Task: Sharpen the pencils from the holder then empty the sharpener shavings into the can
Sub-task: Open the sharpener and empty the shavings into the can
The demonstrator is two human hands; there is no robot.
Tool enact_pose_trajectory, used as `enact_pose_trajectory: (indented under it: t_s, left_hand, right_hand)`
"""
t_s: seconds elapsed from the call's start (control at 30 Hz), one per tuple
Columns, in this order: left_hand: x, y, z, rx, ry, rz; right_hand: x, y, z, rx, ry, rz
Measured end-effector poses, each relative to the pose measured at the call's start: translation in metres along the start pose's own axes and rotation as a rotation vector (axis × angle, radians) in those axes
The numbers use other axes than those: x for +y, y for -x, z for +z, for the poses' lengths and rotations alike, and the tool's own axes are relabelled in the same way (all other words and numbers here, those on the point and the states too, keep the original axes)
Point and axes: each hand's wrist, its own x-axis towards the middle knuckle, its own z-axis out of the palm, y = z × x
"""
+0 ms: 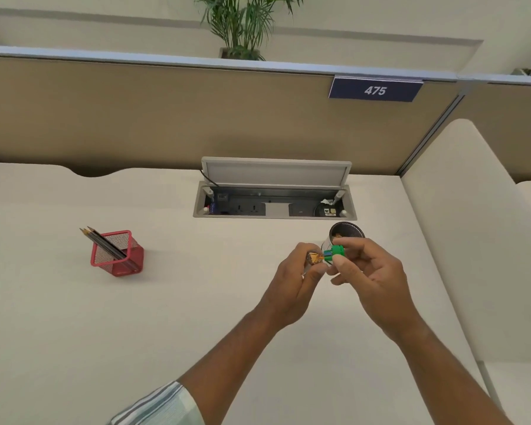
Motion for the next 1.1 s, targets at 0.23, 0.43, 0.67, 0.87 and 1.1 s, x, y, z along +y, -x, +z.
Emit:
enact_pose_trajectory:
  t_s: [0.23, 0.43, 0.67, 0.87, 1.1]
  left_hand:
    - [-0.014, 0.003, -0.01, 0.104, 0.033, -0.008]
    - [-0.028, 0.016, -0.03, 0.157, 0.001, -0.056]
    - [-0.039, 0.029, -0.051, 0.227, -0.011, -0.141]
    - [-0.043, 0.031, -0.055, 0.256, -0.007, -0.173]
    - [-0.046, 0.03, -0.053, 0.251, -0.004, -0.176]
  right_hand:
    - [0.031, -0.003, 0.006, 0.099, -0.191, 0.152]
    - [0.087, -0.009, 0.035, 0.125, -0.134, 0.286]
    - [0.147, -0.023, 0.066, 0.086, 0.184, 0.25]
    - [0.178, -0.026, 0.086, 0.048, 0.677, 0.228]
    - [0.182, -0.024, 0.087, 0.059, 0.721, 0.258]
